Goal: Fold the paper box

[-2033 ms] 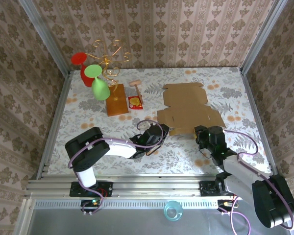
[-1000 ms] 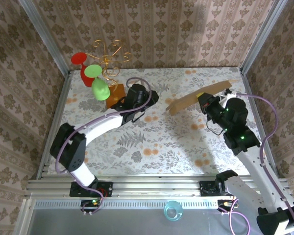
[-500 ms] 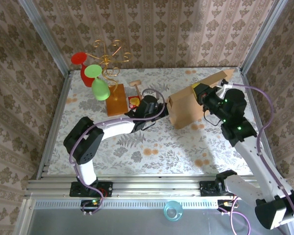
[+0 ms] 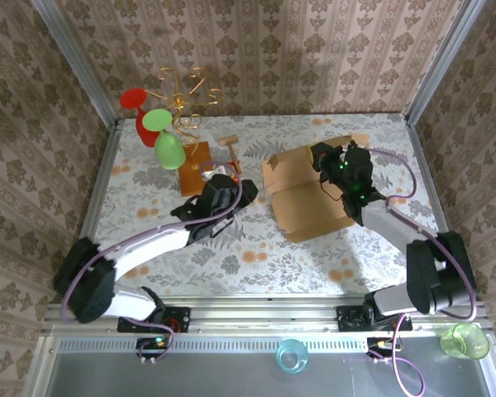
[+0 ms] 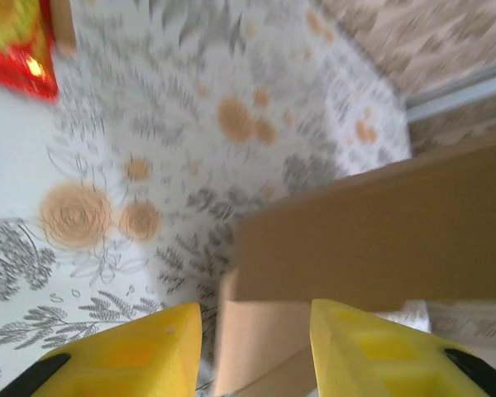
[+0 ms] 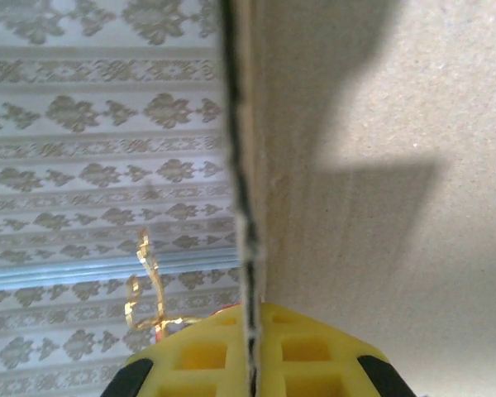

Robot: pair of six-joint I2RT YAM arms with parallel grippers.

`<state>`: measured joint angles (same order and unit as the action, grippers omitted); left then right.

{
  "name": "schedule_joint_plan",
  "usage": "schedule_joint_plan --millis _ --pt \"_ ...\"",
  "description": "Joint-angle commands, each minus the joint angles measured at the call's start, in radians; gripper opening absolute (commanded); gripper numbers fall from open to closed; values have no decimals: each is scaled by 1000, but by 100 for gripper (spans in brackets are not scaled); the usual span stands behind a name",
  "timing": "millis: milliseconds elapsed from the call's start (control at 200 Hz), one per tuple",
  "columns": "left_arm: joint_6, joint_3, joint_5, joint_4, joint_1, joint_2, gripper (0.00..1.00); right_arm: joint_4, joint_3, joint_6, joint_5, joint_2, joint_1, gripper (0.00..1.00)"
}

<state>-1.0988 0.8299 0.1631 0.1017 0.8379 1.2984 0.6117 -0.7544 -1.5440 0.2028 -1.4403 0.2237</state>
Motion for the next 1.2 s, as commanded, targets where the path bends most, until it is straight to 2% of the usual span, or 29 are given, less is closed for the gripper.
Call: schedule_joint_plan --millis 0,80,235,370,475,525,665,805,925,1095,1195 --pt "36 30 92 -108 28 -59 43 174 41 -54 -51 -23 11 0" --pt "73 116 86 -146 47 -51 46 176 61 -51 -67 -25 25 0" --pt "99 256 43 -175 67 63 49 173 87 -53 -86 -30 34 0" --pt "84 272 38 -161 74 120 49 159 99 -72 -90 -33 34 0" --pt "111 246 127 -212 78 89 48 148 119 -87 -112 -32 33 0" --pt "118 203 141 -207 71 62 43 139 124 -88 -117 -32 25 0" --pt "132 12 61 -99 5 23 24 135 119 -103 -91 -54 -1 0" --pt "132 -96 -121 63 -98 133 9 133 115 -151 -66 -53 -11 0" --pt "136 -114 -168 199 -124 251 6 44 111 -152 -65 20 -11 0" --pt "123 -95 -215 384 -147 429 3 -159 74 -70 -83 128 -25 0" --pt "98 -87 -251 514 -154 520 1 -141 81 -77 -62 108 -42 0"
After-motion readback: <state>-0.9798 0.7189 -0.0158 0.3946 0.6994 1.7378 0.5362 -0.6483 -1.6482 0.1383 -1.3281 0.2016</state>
